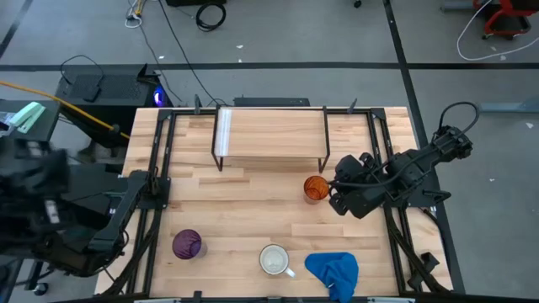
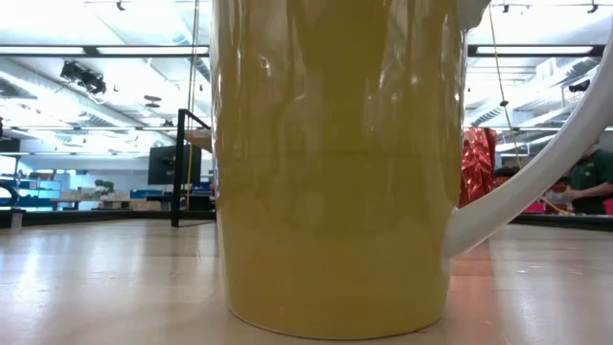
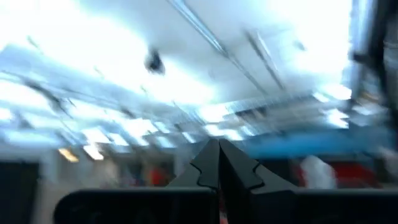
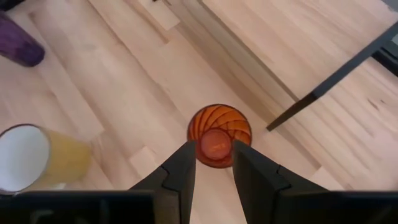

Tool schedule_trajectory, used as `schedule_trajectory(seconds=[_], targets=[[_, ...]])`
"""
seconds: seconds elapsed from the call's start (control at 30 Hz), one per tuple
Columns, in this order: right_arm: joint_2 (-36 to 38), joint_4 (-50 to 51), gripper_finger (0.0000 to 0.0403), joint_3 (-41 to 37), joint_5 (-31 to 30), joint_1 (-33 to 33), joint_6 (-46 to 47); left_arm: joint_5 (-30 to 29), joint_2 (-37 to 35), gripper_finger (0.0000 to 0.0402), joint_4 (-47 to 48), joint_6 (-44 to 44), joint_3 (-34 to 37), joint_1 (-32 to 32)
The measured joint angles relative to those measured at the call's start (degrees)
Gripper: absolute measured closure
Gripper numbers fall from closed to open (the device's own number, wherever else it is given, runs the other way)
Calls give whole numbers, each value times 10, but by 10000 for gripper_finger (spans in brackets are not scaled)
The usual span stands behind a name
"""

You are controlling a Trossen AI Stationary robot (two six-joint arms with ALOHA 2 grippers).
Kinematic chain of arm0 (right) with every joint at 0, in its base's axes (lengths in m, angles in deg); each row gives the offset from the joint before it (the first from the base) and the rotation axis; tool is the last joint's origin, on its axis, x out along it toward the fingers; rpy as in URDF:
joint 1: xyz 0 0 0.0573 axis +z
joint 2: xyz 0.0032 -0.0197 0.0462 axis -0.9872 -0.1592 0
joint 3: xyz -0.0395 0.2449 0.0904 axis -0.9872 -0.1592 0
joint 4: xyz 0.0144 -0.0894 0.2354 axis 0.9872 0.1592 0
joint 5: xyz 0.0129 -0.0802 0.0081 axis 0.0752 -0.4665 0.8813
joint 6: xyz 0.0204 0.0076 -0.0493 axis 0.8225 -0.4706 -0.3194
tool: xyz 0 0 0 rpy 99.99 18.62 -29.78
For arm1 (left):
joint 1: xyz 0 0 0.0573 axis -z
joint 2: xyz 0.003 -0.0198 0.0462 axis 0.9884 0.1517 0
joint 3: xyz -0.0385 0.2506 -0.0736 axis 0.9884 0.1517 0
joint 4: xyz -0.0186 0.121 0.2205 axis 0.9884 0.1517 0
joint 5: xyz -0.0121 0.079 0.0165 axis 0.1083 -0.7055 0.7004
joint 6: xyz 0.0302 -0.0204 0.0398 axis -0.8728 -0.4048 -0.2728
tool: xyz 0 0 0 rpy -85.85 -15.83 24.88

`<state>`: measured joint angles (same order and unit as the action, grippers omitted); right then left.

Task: Stack small to large cups/mugs on shelf
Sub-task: Prepare the purple glass

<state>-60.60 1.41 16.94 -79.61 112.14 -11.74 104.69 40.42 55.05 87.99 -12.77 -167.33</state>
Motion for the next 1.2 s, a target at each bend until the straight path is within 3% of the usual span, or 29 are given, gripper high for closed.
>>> schedule_trajectory(seconds=[0.2,0.3,0.47,0.73,0.93,1.2], targets=[[0,-8,293,0,-8,12,2,-194,13,378,89,-152,17,1],[0,-9,293,0,-10,12,7,-219,33,377,91,-190,60,1],[0,-17,293,0,-11,10,12,-203,86,389,49,-179,146,13],[0,-18,293,0,-10,10,38,-16,150,386,-131,-58,297,44],[0,-18,293,0,-2,10,57,-12,121,385,-194,-36,383,126],[0,-18,293,0,11,10,83,-50,51,388,-223,-32,470,262]])
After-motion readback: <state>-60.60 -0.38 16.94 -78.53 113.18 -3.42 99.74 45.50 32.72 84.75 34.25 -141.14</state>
